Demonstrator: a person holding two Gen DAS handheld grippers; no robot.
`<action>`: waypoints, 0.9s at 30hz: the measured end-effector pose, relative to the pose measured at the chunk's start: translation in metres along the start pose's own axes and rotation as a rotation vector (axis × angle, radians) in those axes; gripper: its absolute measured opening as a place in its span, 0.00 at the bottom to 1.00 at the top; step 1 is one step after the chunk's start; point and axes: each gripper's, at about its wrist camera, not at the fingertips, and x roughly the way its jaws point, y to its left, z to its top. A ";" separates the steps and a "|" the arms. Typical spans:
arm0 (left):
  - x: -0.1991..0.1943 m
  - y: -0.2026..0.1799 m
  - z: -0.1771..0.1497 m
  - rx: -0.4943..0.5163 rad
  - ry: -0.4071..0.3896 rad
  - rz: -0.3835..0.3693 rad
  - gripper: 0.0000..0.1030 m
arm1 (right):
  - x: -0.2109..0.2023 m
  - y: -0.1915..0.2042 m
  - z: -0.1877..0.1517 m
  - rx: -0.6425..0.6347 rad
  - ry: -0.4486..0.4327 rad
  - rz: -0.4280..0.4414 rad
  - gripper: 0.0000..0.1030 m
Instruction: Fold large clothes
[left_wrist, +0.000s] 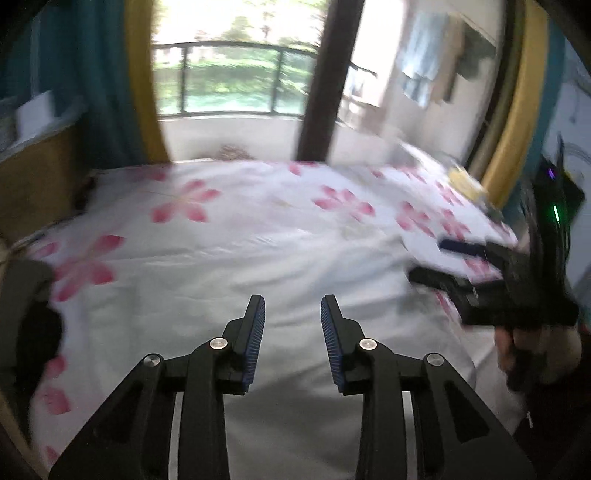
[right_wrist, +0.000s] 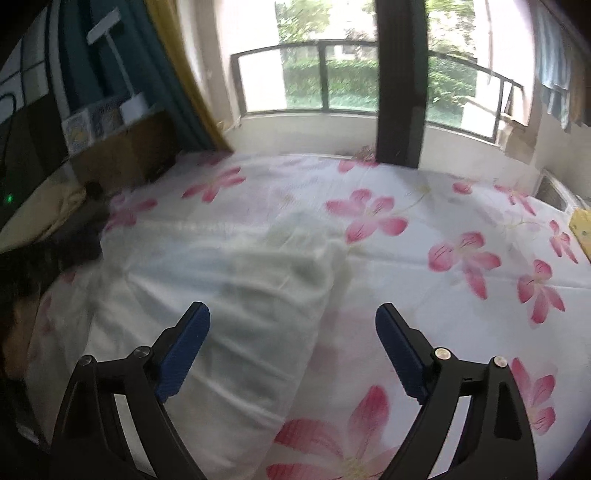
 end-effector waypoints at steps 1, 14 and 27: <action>0.006 -0.005 -0.002 0.016 0.020 -0.005 0.32 | 0.002 -0.002 0.001 0.001 0.005 -0.016 0.89; 0.022 0.018 -0.028 -0.111 0.095 -0.051 0.46 | 0.029 -0.002 -0.010 -0.013 0.087 -0.049 0.89; -0.035 0.106 -0.049 -0.321 -0.002 0.159 0.59 | -0.012 -0.003 -0.020 0.022 0.064 0.037 0.89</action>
